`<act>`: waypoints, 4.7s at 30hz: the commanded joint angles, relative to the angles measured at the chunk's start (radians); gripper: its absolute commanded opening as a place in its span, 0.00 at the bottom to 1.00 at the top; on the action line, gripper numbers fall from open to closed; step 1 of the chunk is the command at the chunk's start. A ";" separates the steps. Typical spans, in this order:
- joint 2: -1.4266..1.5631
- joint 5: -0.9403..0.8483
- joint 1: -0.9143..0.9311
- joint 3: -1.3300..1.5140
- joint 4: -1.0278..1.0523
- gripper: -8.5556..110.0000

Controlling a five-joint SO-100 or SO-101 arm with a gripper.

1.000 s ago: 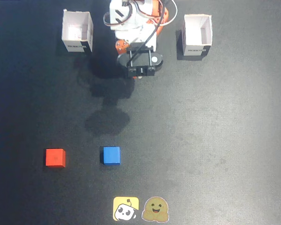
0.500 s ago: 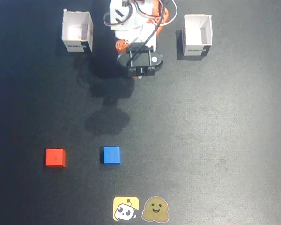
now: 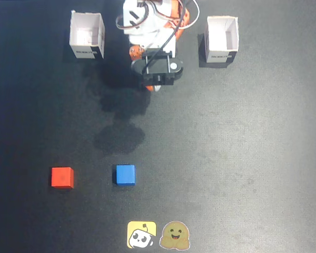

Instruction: Put the red cube in the right box and the blue cube in the left box.

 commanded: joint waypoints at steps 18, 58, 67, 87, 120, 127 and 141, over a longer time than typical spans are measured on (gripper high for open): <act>-0.549 -0.112 0.209 -0.518 -0.046 0.07; -1.522 -0.227 0.436 -1.404 -0.063 0.14; -1.620 -0.219 0.436 -1.473 -0.072 0.16; -1.864 -0.213 0.430 -1.723 -0.011 0.18; -2.020 -0.259 0.373 -1.813 -0.084 0.26; -2.063 -0.261 0.387 -1.838 -0.095 0.26; -2.111 -0.265 0.383 -1.842 -0.114 0.26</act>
